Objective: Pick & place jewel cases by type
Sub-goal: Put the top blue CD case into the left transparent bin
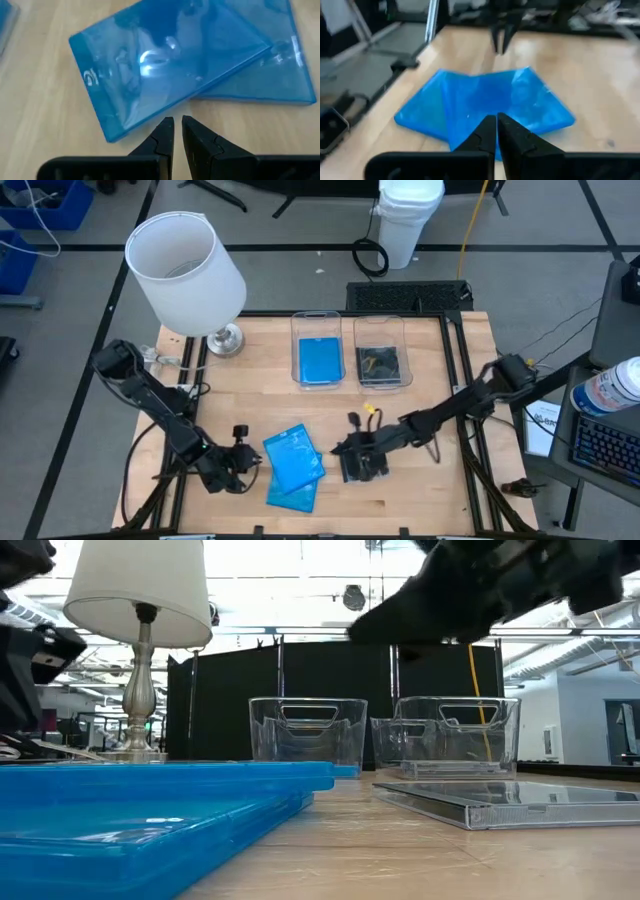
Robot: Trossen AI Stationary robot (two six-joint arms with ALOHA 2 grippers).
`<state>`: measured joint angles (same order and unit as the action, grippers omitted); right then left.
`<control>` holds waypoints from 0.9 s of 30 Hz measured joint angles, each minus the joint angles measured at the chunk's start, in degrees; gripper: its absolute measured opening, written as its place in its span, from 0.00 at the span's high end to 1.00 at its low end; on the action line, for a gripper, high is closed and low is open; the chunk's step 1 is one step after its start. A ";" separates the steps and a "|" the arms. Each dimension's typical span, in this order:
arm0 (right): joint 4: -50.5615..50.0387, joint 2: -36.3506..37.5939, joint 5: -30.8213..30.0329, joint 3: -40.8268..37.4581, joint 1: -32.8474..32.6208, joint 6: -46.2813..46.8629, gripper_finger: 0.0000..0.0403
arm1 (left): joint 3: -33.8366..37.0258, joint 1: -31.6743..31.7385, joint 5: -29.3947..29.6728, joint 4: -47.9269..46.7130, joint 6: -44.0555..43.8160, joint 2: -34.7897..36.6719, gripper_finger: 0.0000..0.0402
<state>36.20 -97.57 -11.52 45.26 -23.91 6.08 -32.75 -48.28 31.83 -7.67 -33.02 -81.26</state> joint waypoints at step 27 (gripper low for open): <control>-20.79 -7.29 15.99 10.78 8.17 23.59 0.55 | 0.04 8.23 -3.36 -1.51 -2.56 -5.02 0.88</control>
<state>15.41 -104.86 4.47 56.04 -15.74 29.68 -32.71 -40.05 28.47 -9.18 -35.58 -86.29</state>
